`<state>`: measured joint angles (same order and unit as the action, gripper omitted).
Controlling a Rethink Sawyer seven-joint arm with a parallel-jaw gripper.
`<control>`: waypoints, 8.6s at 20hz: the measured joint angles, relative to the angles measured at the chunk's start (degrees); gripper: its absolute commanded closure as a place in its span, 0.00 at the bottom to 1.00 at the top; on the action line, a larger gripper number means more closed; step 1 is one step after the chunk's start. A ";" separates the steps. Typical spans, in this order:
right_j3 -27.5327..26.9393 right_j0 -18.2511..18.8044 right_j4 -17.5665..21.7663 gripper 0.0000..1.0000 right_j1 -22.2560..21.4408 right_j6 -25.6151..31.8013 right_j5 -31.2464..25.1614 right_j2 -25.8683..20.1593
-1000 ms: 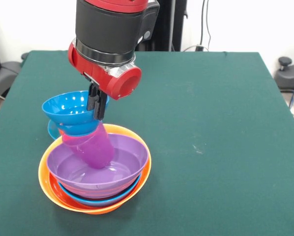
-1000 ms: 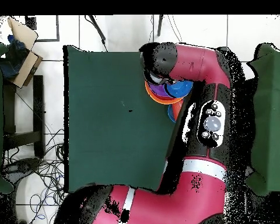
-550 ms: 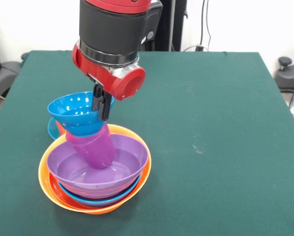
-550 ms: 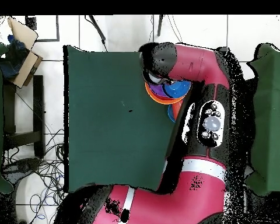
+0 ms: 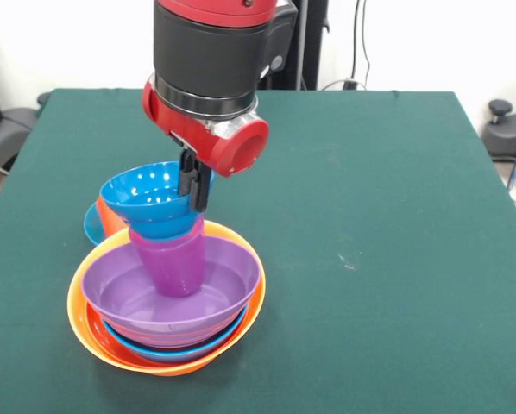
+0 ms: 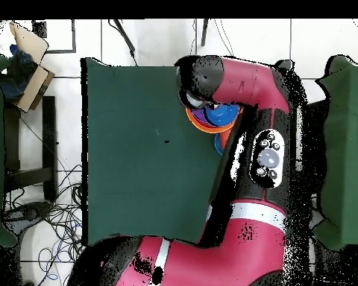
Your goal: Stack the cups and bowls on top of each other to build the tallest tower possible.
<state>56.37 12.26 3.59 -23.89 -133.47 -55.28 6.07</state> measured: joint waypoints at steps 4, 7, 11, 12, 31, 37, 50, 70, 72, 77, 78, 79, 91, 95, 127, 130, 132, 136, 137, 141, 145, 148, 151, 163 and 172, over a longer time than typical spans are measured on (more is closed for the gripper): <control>0.09 -0.69 0.00 1.00 -0.01 0.00 0.00 0.19; 0.20 -1.53 0.00 1.00 -0.01 0.00 0.00 0.45; 0.22 -2.18 -0.01 1.00 -0.01 0.00 0.00 0.72; 0.22 -2.31 0.00 1.00 0.00 0.00 0.00 0.83; 0.25 -3.43 1.20 1.00 2.25 0.00 0.01 6.64; 1.23 -3.44 1.15 1.00 2.49 0.00 0.01 6.86; 2.87 -2.04 -0.95 1.00 2.15 0.00 6.40 4.11; 1.98 -1.65 -1.10 1.00 2.13 0.00 8.35 3.29; 1.70 -1.57 -1.10 1.00 2.15 0.00 8.35 3.22; 1.05 -1.33 -1.09 1.00 2.25 0.00 8.18 3.11; 0.89 -1.31 -1.09 1.00 2.29 0.00 8.03 3.11; 0.66 -1.31 -1.08 1.00 2.35 0.00 7.85 3.11; -2.41 -1.18 -1.14 0.00 2.59 0.00 6.26 2.84; -2.40 -1.05 -1.23 0.00 2.57 0.00 6.26 2.81; -2.40 -0.15 -1.93 0.00 2.55 0.00 6.26 1.81; -2.40 -0.15 -1.92 0.00 2.37 0.00 5.90 1.73; -2.40 -0.15 -1.92 0.00 2.17 0.00 5.42 1.73; -2.40 -0.15 -1.92 0.00 1.56 0.00 3.85 1.73; -2.40 -0.15 -1.92 0.00 1.46 0.00 3.60 1.73; -2.41 -0.15 -1.92 0.00 0.54 0.00 2.02 1.73; -2.56 -0.15 -1.92 0.00 -0.28 0.00 0.85 1.73; -2.58 -0.16 -1.92 0.00 -1.08 0.00 -0.13 1.73; -2.58 -0.16 -1.92 0.00 -1.97 0.00 -0.99 1.73; -2.52 -0.18 -1.92 0.00 -3.68 0.00 -1.37 1.72; -0.04 -0.67 -1.78 0.00 -5.21 0.00 -1.37 1.75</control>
<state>56.33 11.60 1.81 -29.09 -133.47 -56.65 7.82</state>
